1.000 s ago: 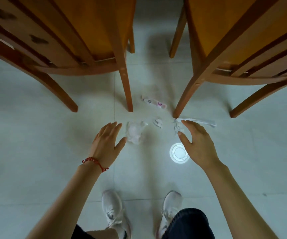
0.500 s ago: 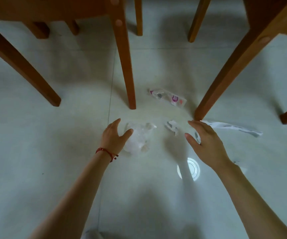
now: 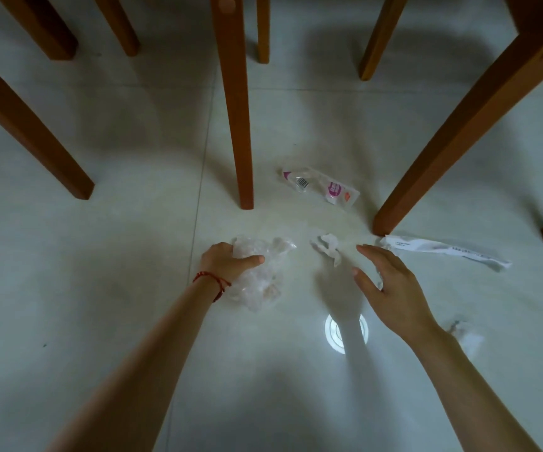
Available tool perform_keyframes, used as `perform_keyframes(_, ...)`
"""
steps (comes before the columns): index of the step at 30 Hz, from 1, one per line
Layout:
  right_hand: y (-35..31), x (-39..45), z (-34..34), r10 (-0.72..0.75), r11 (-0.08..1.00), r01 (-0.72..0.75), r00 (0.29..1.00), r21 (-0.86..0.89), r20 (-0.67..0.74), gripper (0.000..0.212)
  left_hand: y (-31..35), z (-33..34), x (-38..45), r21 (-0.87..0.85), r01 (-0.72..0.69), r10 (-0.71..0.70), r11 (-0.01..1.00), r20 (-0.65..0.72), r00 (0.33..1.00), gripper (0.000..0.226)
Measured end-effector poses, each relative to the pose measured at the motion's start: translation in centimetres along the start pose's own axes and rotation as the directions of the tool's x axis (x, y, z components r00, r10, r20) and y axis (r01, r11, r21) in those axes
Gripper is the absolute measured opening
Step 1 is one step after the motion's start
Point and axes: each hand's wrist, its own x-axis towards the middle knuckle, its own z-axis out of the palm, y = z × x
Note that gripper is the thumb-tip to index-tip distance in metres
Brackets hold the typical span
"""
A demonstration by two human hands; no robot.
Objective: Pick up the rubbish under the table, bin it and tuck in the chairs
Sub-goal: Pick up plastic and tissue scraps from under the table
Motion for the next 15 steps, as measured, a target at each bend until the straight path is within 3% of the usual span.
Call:
perform_keyframes(7,0.5,0.5,1.5,0.037,0.997,-0.036,0.999,0.072,-0.014,0.038,0.0,1.7,-0.6,-0.216,0.029,-0.044,0.976,-0.065,0.997,0.035)
perform_keyframes(11,0.3,1.5,2.7,0.067,0.984,-0.065,0.998,0.168,-0.006,0.037,-0.2,1.9,-1.6,-0.433,0.045,-0.108,0.9,-0.123,0.986,0.022)
perform_keyframes(15,-0.1,3.5,4.0,0.089,0.97,-0.082,0.996,0.229,-0.02,0.039,-0.4,0.9,-2.2,-0.528,0.031,-0.162,0.849,-0.203,0.966,0.027)
